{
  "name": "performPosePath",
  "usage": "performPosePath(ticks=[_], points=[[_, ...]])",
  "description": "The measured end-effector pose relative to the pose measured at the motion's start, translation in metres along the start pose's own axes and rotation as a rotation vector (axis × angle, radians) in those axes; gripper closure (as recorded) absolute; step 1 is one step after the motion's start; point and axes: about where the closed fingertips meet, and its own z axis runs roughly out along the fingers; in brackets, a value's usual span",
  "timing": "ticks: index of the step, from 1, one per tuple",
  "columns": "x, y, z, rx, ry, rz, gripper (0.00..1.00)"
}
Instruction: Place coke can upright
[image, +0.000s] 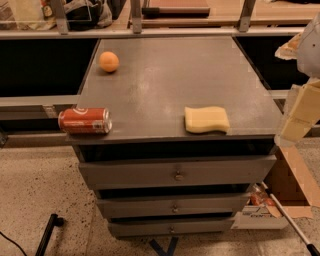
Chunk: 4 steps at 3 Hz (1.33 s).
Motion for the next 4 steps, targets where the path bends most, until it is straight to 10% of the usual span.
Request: performPosePath(ticks=[2, 4], points=[[-0.047, -0.011, 0.003, 0.027, -0.027, -0.097, 0.00], [-0.214, -0.031, 0.033, 0.028, -0.056, -0.308, 0.00]])
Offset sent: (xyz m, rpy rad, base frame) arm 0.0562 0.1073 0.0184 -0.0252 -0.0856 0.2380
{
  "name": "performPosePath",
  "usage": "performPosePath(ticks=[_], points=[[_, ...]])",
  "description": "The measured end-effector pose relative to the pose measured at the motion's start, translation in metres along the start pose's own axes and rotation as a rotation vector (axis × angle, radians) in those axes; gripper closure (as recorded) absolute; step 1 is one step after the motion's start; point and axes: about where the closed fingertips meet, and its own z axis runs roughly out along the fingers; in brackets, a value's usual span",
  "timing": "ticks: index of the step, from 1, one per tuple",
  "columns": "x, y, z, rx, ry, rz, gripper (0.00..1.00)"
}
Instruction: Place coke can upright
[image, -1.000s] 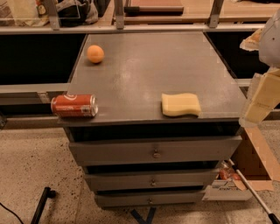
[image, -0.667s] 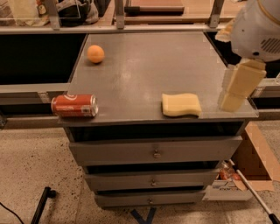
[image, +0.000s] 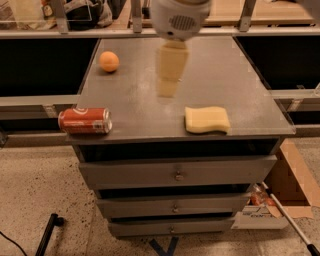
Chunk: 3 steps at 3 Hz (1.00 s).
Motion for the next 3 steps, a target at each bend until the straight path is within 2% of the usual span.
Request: performPosePath(ticks=[1, 2, 3], points=[[-0.084, 0.002, 0.036, -0.062, 0.022, -0.101, 0.00], [-0.152, 0.037, 0.075, -0.141, 0.052, -0.119, 0.00], [-0.157, 0.035, 0.076, -0.131, 0.039, -0.120, 0.00]])
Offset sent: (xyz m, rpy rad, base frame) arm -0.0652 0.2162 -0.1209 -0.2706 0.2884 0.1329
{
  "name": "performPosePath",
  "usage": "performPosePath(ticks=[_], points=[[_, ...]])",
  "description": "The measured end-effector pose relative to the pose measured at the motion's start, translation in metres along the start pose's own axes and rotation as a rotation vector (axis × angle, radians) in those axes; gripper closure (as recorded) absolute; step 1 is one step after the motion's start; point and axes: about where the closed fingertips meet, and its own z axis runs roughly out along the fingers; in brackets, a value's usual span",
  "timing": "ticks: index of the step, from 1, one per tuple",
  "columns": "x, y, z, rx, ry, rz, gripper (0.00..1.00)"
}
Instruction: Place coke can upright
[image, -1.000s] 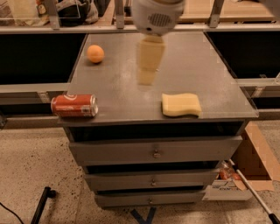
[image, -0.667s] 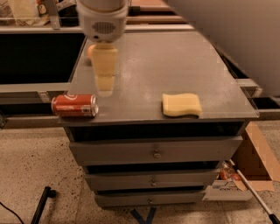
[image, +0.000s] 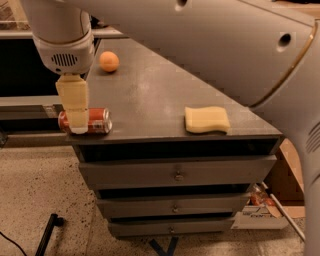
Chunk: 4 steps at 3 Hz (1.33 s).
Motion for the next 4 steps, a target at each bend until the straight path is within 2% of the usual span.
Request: performPosePath(ticks=[1, 2, 3, 4], points=[[-0.010, -0.011, 0.009, -0.012, 0.005, 0.001, 0.00], [-0.024, -0.031, 0.027, -0.055, -0.011, 0.049, 0.00], [-0.039, -0.041, 0.055, -0.127, -0.035, 0.124, 0.00], [-0.054, -0.038, 0.078, -0.154, -0.005, 0.180, 0.00]])
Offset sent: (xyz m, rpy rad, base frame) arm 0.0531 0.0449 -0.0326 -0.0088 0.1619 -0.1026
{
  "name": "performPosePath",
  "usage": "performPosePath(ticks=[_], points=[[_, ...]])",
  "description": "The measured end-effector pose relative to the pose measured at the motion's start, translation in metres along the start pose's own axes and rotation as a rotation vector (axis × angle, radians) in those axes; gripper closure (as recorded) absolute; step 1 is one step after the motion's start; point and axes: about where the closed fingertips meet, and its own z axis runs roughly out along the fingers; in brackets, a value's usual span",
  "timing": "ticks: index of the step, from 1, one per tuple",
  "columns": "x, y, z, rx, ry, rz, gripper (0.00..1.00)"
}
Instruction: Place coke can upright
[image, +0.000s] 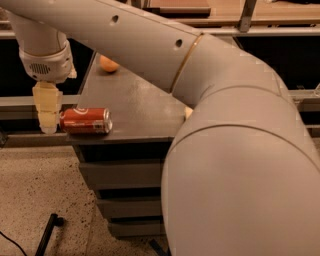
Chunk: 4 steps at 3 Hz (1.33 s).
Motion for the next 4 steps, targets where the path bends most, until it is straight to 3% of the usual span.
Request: performPosePath(ticks=[2, 4], points=[[0.004, 0.006, 0.036, 0.023, 0.093, 0.063, 0.00], [0.030, 0.019, 0.060, 0.021, 0.101, 0.073, 0.00]])
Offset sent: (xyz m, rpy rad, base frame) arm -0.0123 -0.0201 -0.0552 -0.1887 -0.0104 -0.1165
